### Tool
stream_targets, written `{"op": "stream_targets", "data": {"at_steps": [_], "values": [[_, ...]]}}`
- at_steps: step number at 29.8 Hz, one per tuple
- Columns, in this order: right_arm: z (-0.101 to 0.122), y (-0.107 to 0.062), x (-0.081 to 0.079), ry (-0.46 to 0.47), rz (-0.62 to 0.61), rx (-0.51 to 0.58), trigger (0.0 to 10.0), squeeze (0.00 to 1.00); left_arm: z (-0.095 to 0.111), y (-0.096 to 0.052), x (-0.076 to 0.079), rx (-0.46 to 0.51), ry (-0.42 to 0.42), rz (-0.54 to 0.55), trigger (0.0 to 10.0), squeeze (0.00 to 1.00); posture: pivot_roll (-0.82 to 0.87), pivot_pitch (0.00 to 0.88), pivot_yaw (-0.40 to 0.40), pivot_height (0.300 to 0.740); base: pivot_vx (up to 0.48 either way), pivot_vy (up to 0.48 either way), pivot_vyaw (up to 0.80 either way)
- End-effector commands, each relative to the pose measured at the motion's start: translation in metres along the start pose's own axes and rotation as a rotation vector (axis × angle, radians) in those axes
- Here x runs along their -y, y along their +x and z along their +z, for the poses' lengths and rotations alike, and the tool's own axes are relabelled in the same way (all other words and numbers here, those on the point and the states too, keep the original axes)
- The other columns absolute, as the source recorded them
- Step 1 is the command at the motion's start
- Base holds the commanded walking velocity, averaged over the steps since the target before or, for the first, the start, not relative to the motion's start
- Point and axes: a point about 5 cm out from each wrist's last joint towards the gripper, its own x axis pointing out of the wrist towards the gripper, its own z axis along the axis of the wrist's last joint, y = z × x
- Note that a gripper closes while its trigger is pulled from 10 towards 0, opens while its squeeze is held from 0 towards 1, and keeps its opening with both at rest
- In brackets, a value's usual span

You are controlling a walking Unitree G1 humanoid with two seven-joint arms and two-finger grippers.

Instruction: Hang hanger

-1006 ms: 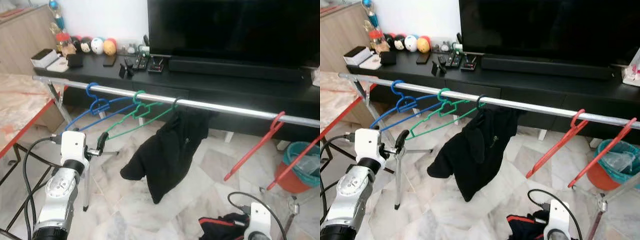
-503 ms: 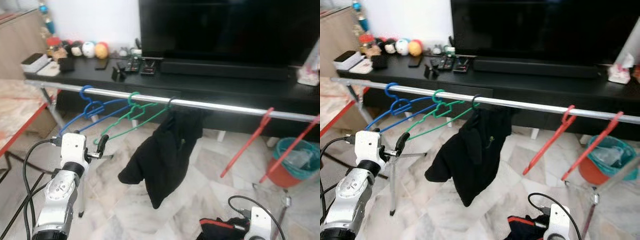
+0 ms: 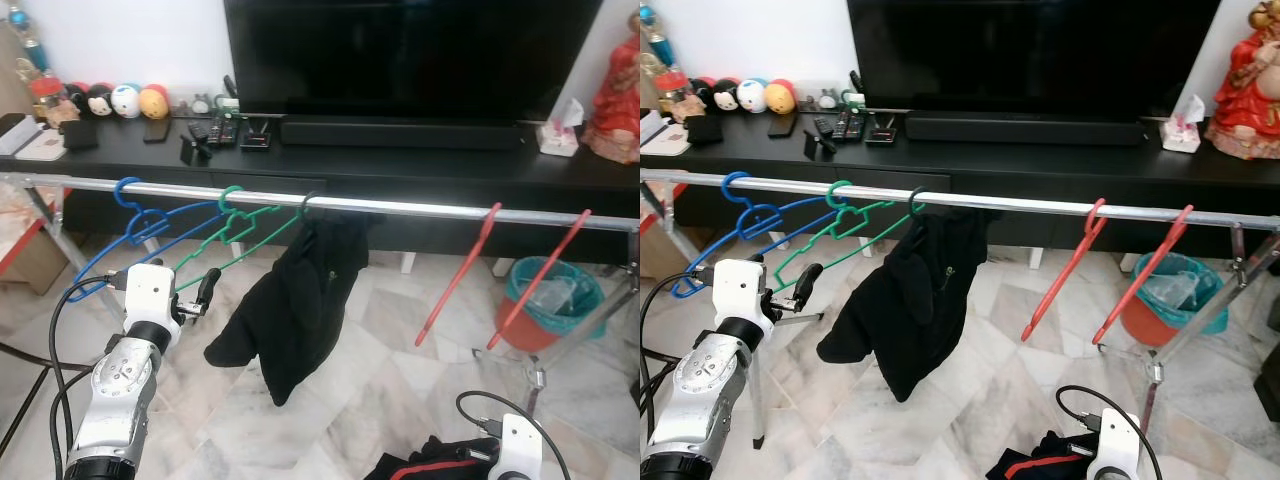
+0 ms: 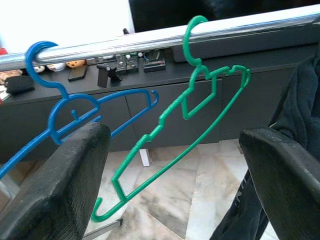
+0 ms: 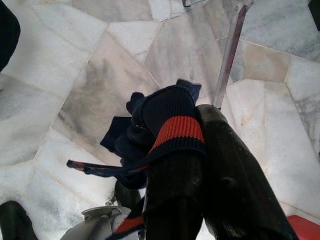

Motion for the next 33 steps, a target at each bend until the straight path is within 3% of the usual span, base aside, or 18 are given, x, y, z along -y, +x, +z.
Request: {"op": "stream_targets", "data": {"at_steps": [1, 33], "values": [[0.0022, 0.0004, 0.0006, 0.015, -0.01, 0.009, 10.0, 0.0, 0.0036, 0.0003, 0.0011, 0.004, 0.0, -0.009, 10.0, 0.0, -0.1, 0.0, 0.004, 0.74, 0.0, 0.0, 0.0], [0.0073, 0.0019, 0.0041, 0.016, -0.019, 0.016, 10.0, 0.0, 0.0069, 0.0027, 0.0013, 0.016, -0.004, -0.004, 10.0, 0.0, -0.1, 0.0, 0.006, 0.74, 0.272, 0.0, 0.0]]}}
